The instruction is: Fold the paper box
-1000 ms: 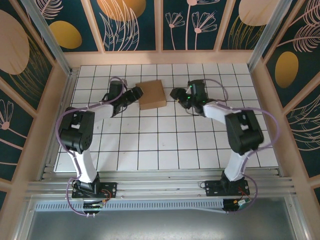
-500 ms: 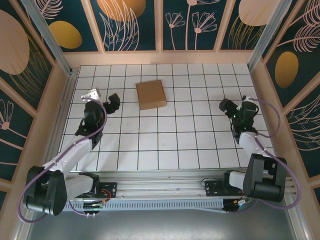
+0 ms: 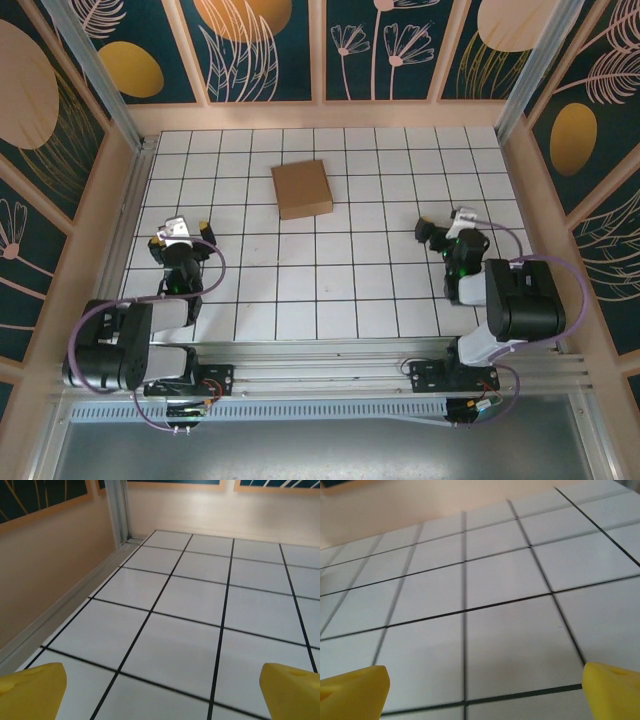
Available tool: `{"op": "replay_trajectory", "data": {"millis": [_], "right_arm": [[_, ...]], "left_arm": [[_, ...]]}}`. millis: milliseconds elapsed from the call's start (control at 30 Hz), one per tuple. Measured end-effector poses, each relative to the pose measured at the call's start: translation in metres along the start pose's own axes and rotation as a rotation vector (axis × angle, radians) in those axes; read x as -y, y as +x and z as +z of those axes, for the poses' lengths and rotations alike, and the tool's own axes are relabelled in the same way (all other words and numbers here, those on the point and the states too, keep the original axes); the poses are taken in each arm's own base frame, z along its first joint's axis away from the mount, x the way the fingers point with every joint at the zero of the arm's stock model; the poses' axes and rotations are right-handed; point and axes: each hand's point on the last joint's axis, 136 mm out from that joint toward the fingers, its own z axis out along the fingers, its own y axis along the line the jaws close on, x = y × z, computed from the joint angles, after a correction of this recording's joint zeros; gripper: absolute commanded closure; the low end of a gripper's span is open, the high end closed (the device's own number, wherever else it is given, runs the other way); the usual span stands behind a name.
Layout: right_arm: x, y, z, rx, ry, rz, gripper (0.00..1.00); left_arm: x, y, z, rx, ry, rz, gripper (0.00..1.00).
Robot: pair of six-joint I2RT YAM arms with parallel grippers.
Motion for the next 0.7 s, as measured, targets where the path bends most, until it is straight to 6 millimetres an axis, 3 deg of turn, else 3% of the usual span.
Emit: {"op": "replay_trajectory", "data": {"millis": [100,167,300,700], "right_arm": [[0.013,0.007,-0.013,0.026,0.065,-0.005,0.01],[0.017,-0.002,-0.013,0.067,0.096,-0.011,0.01],[0.017,-0.019,-0.013,0.135,0.116,-0.026,0.01],[0.011,-0.030,-0.010,0.164,0.091,-0.054,0.01]], "left_arm": [[-0.006,0.007,0.012,0.018,0.007,-0.022,0.01],[-0.004,0.012,0.014,0.000,0.029,-0.018,0.01],[0.006,0.002,0.017,0.031,0.075,-0.028,0.01],[0.027,-0.008,0.020,0.047,0.184,-0.007,0.01]]}}
